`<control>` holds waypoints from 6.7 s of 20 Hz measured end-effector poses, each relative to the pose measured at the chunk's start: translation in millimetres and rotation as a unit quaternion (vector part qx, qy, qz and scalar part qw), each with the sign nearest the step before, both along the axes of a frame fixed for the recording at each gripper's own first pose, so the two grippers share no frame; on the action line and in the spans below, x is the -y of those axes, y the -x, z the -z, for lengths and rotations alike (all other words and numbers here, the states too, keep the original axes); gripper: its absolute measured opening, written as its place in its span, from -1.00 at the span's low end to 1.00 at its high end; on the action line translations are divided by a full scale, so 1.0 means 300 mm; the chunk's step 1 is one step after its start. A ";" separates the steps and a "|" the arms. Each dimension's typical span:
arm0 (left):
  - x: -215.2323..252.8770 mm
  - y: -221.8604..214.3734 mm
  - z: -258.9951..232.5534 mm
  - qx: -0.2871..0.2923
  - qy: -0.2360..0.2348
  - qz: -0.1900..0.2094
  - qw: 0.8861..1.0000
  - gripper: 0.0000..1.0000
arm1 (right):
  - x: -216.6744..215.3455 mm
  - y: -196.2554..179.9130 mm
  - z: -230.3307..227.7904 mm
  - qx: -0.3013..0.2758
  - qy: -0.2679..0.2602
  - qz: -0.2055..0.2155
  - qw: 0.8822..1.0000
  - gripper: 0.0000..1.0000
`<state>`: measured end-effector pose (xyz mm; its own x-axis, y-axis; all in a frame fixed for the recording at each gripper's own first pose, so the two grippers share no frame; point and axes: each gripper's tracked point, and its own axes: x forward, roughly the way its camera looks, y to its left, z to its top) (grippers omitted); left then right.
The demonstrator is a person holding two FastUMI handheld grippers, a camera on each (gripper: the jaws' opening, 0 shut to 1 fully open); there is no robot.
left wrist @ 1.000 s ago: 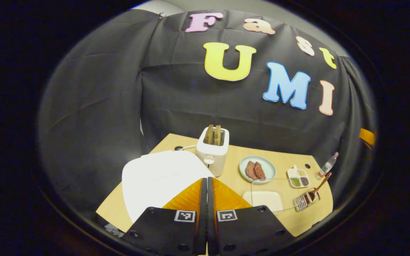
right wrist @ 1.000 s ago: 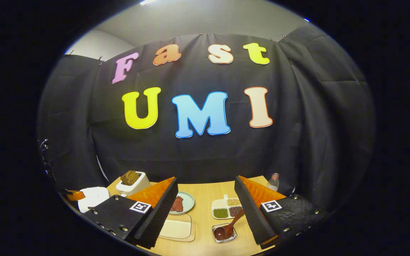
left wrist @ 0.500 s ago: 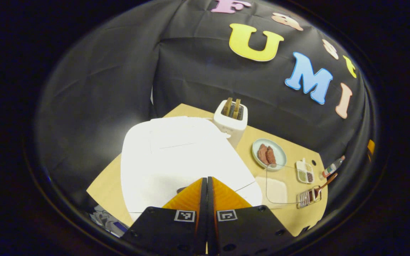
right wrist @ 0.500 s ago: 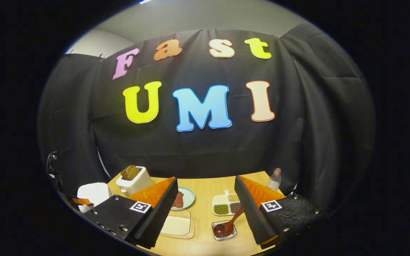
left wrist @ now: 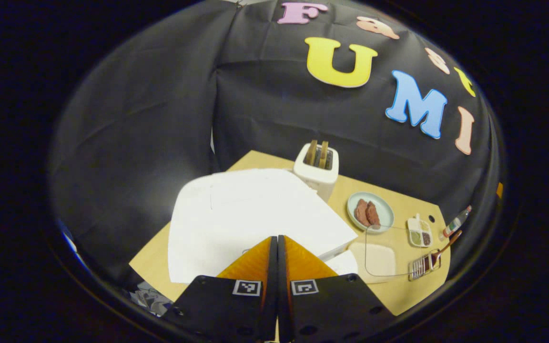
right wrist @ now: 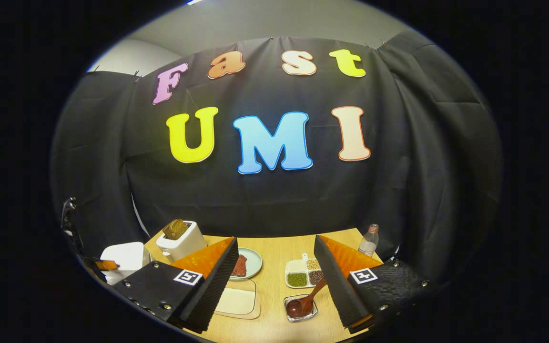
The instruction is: Close the left gripper, press the button to open the rice cooker; take a wooden spoon from the chopstick holder with the right hand, scoop a spoonful of rice and pour it into the rice cooker, then put the wooden spoon back into the chopstick holder.
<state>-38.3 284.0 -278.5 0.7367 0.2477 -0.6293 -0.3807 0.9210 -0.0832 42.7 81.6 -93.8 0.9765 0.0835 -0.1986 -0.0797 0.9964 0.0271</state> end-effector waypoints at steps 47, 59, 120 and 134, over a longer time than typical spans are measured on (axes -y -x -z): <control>0.515 -0.220 -0.660 0.228 -0.105 0.122 0.960 0.92 | 0.264 -0.375 0.825 -0.153 -0.073 -0.018 0.985 0.94; 0.530 -0.214 -0.649 0.232 -0.101 0.127 0.959 0.92 | 0.235 -0.315 0.769 -0.135 -0.058 -0.017 0.989 -0.58; 0.207 -0.063 -0.690 0.276 -0.117 0.126 0.946 0.93 | -0.414 -0.358 0.701 -0.186 -0.464 -0.036 0.865 -0.75; 0.194 -0.006 -0.601 0.267 -0.075 0.118 0.953 0.92 | -0.624 -0.292 0.250 -0.136 -0.451 -0.125 0.873 -0.75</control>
